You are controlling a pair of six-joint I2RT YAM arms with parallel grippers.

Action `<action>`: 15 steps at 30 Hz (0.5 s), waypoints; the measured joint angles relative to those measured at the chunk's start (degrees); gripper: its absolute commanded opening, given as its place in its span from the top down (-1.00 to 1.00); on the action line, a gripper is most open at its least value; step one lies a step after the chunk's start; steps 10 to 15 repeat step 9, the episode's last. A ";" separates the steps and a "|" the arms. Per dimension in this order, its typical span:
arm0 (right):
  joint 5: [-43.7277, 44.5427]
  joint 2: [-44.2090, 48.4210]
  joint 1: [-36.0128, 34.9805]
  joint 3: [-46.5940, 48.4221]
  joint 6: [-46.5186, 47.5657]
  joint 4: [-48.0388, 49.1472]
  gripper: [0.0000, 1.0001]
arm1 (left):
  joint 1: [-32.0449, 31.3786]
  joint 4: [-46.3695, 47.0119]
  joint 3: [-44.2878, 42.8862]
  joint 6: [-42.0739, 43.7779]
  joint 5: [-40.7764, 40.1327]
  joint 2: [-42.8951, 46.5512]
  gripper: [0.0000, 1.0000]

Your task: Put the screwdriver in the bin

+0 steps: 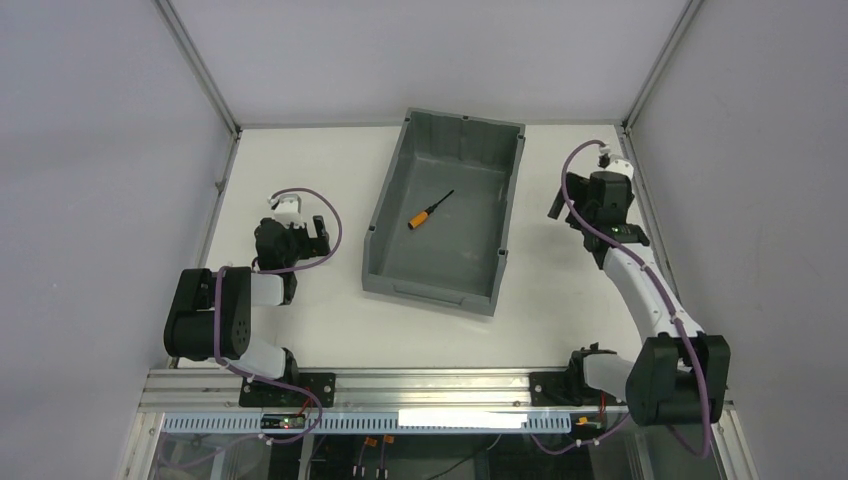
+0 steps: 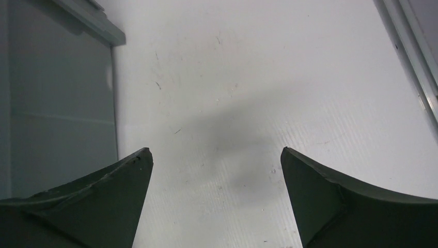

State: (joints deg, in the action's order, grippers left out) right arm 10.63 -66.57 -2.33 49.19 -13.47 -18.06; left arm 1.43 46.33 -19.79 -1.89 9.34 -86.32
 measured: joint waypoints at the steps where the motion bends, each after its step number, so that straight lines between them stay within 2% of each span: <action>1: 0.59 -0.52 -0.02 -1.09 -0.59 1.27 -0.97 | 0.00 0.00 0.00 0.00 0.00 0.00 -0.98; 8: 4.09 -1.33 0.00 -12.22 -2.14 13.33 -0.97 | 0.00 0.00 0.00 0.00 0.00 0.00 -0.98; 15: 4.15 -1.33 0.00 -13.29 -2.19 14.23 -0.97 | 0.00 0.00 0.00 0.00 0.00 0.00 -0.98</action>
